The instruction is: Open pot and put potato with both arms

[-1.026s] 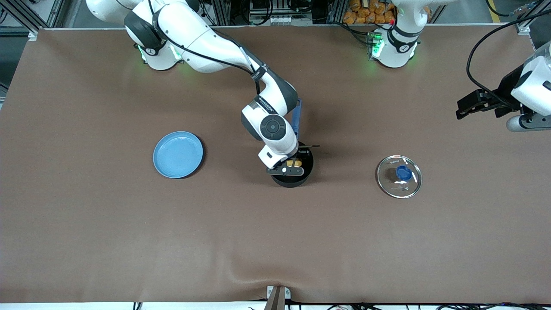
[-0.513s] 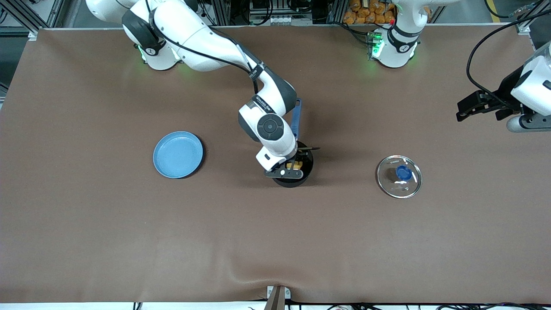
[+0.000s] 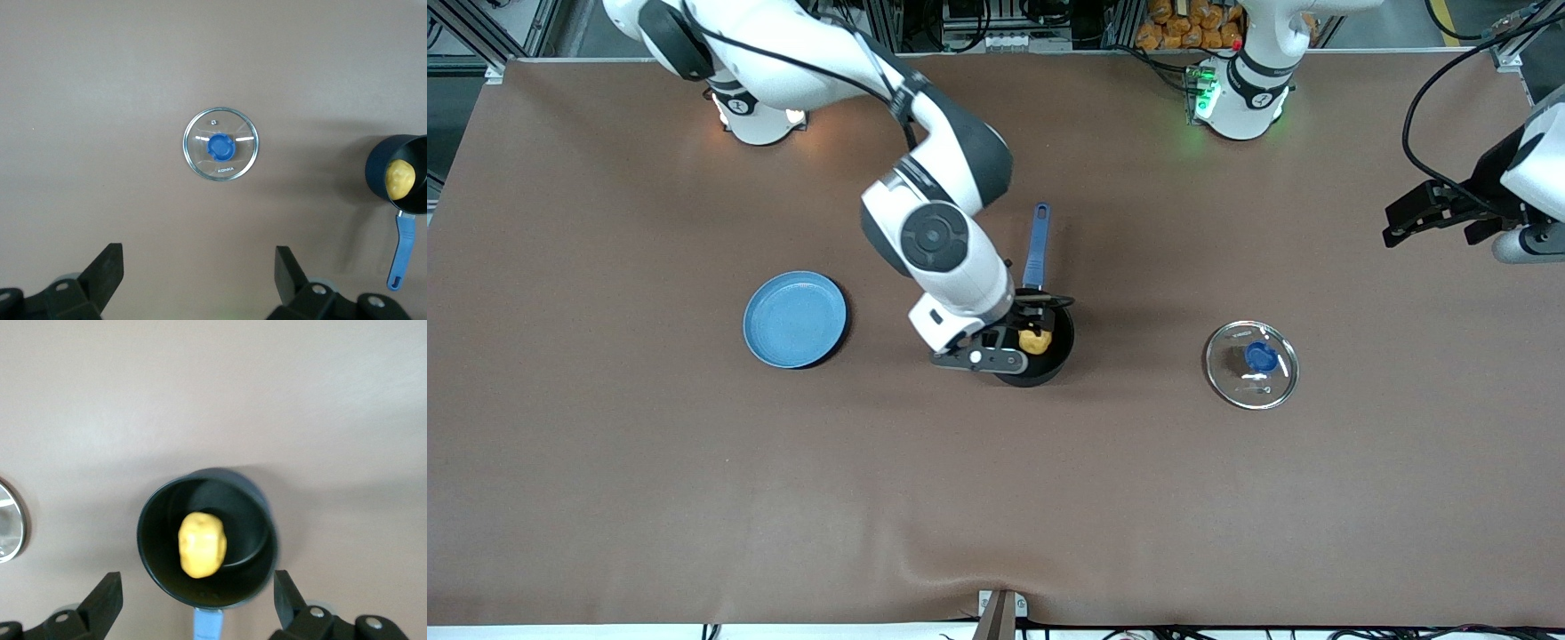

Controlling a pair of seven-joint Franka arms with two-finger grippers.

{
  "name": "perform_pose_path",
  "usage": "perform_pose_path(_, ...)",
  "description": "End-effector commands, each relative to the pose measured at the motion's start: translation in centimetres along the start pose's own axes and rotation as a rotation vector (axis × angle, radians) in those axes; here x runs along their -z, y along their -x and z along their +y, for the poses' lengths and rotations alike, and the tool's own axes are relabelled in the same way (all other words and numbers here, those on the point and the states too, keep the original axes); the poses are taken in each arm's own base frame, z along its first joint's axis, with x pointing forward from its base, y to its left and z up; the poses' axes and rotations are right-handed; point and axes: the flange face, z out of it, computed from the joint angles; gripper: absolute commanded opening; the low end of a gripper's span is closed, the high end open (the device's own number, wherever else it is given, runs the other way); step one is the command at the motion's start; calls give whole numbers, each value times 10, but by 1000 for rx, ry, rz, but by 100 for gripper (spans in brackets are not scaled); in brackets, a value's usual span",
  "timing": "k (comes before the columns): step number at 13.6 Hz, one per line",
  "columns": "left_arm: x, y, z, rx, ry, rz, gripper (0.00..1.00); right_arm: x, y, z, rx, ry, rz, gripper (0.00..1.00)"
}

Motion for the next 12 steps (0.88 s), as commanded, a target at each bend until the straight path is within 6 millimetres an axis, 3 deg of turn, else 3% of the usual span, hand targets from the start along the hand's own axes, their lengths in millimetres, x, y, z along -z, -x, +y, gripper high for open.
perform_pose_path(1,2,8,6,-24,25,12,100,73,-29,58,-57,7,-15,100)
perform_pose_path(2,3,7,4,-23,25,15,100,96,-41,83,-94,12,-20,100)
perform_pose_path(5,4,8,6,-25,27,13,100,139,-59,138,-151,75,-11,100)
perform_pose_path(7,3,8,7,-26,27,11,100,183,-65,172,-34,30,2,100)
perform_pose_path(9,4,8,8,-28,27,13,100,204,-76,214,89,72,1,100)
perform_pose_path(11,6,8,8,-28,29,17,100,245,-76,253,58,72,39,100)
perform_pose_path(12,8,8,8,-26,29,22,100,252,-73,267,37,103,27,100)
